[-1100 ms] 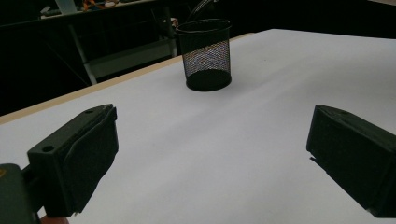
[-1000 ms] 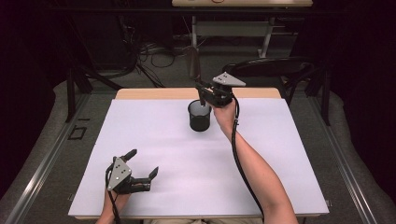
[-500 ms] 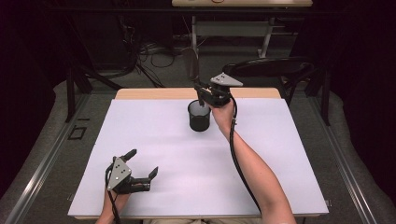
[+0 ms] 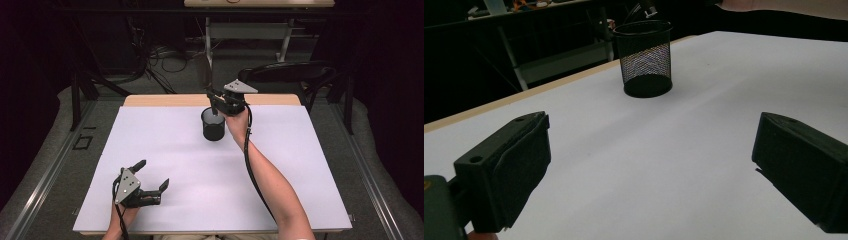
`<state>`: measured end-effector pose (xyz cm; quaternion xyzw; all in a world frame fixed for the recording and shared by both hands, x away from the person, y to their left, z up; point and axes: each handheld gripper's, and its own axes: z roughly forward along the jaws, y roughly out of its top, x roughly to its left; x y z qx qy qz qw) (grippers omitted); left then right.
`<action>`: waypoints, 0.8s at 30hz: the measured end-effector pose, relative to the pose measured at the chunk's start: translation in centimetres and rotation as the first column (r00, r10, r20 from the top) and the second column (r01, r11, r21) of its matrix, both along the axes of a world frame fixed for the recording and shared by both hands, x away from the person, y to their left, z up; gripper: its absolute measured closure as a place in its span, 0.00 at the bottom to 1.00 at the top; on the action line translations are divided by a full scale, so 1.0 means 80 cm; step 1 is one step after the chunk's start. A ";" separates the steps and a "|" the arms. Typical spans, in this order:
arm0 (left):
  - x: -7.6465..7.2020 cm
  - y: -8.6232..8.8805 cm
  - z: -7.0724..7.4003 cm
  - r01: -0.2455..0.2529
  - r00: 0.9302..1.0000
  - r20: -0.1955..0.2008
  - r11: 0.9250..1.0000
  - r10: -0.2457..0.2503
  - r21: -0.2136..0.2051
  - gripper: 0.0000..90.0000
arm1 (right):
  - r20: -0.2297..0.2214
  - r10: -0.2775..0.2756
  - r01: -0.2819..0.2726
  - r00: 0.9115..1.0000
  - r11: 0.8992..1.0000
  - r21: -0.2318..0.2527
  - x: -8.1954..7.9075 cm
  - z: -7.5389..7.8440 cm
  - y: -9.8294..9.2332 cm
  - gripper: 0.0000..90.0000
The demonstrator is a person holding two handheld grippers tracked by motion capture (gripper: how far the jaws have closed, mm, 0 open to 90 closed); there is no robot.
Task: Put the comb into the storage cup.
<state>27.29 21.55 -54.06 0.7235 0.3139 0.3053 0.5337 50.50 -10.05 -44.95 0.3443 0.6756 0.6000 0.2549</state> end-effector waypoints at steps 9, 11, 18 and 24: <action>0.000 0.001 0.000 0.000 1.000 0.002 1.000 0.000 0.001 0.03 | -0.010 0.005 -0.005 1.000 1.000 0.001 0.002 -0.006 0.004 0.81; 0.000 0.001 0.000 0.000 1.000 0.002 1.000 0.000 0.001 0.03 | -0.015 0.007 -0.007 1.000 1.000 -0.003 0.002 -0.008 0.005 0.81; 0.000 0.001 0.000 0.001 1.000 0.003 1.000 -0.001 0.002 0.03 | -0.020 0.015 -0.015 1.000 1.000 -0.006 0.002 -0.012 0.009 0.81; 0.000 0.001 0.000 0.000 1.000 0.004 1.000 0.000 0.002 0.03 | -0.025 0.014 -0.015 1.000 1.000 -0.009 0.002 -0.018 0.009 0.81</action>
